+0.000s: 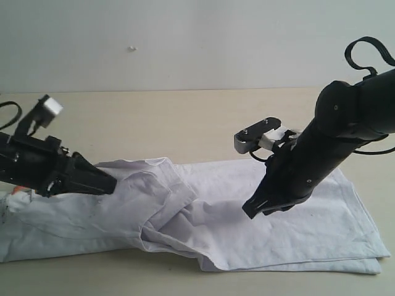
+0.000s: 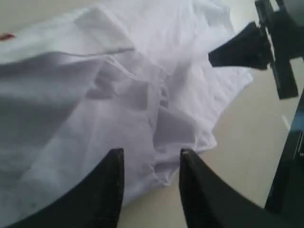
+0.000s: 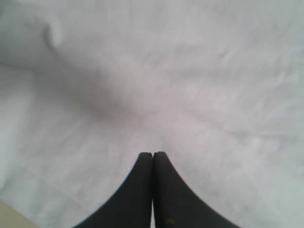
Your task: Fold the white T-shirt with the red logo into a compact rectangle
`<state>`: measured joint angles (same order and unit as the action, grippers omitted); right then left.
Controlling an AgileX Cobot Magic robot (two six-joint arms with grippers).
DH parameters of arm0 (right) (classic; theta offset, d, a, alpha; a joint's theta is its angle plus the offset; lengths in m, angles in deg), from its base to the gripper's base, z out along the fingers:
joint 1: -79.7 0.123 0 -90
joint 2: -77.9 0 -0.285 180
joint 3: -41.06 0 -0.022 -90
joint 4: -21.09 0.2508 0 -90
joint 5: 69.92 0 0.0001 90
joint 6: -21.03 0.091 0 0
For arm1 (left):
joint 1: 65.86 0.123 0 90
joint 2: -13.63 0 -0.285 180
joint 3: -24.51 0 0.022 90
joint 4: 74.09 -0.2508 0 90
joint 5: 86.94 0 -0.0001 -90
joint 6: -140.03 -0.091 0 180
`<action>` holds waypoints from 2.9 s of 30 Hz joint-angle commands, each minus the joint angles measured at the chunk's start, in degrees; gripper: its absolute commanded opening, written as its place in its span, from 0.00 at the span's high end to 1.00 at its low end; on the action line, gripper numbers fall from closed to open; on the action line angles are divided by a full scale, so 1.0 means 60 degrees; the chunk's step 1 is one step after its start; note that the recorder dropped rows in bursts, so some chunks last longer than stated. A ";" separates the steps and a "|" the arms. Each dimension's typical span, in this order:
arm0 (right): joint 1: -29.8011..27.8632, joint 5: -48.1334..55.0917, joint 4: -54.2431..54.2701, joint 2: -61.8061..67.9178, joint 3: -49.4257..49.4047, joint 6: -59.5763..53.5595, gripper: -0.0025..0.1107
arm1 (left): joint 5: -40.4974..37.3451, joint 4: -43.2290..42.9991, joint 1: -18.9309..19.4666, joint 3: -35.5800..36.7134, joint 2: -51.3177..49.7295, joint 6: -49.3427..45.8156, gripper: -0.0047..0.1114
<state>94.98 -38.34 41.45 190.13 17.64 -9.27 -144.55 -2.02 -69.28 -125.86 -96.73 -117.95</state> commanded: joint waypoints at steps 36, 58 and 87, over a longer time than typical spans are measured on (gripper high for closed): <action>-0.0001 0.0781 0.0571 -0.0353 -0.0030 -0.0014 0.98 | 0.3274 -0.4727 0.2818 0.0228 0.1999 0.5126 0.39; -0.0001 0.0889 0.0782 -0.0353 -0.0030 -0.0189 0.98 | 0.1684 -0.4815 0.4216 0.0228 -0.0791 0.5269 0.25; -0.0001 0.0334 -0.1155 -0.0421 -0.0030 0.1725 0.98 | 0.0588 -0.2452 0.5060 -0.0152 0.0157 0.3561 0.95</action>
<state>94.98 -34.59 40.03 188.40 17.64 -4.75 -141.61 -18.51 -41.58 -125.66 -98.87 -97.97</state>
